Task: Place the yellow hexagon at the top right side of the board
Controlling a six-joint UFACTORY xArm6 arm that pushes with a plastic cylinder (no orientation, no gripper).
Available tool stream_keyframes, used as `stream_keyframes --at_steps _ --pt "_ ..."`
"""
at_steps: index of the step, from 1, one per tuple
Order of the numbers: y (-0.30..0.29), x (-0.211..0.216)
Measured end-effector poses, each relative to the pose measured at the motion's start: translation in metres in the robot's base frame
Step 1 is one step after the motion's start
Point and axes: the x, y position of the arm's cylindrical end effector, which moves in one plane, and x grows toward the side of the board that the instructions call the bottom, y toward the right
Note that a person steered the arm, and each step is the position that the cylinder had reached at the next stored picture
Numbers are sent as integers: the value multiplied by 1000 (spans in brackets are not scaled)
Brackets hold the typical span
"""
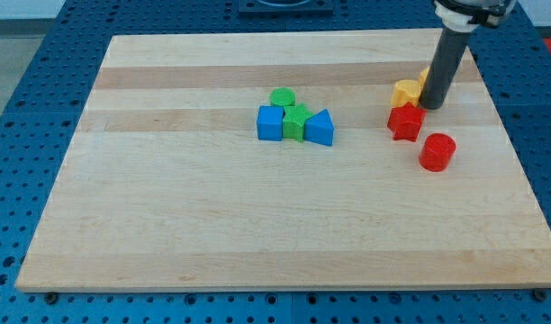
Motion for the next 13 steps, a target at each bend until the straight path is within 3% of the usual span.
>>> stream_keyframes --at_steps 4,7,10,11,13 --pt "0 -50" --pt "29 -50" --pt "29 -102" --pt "29 -95" --pt "29 -12"
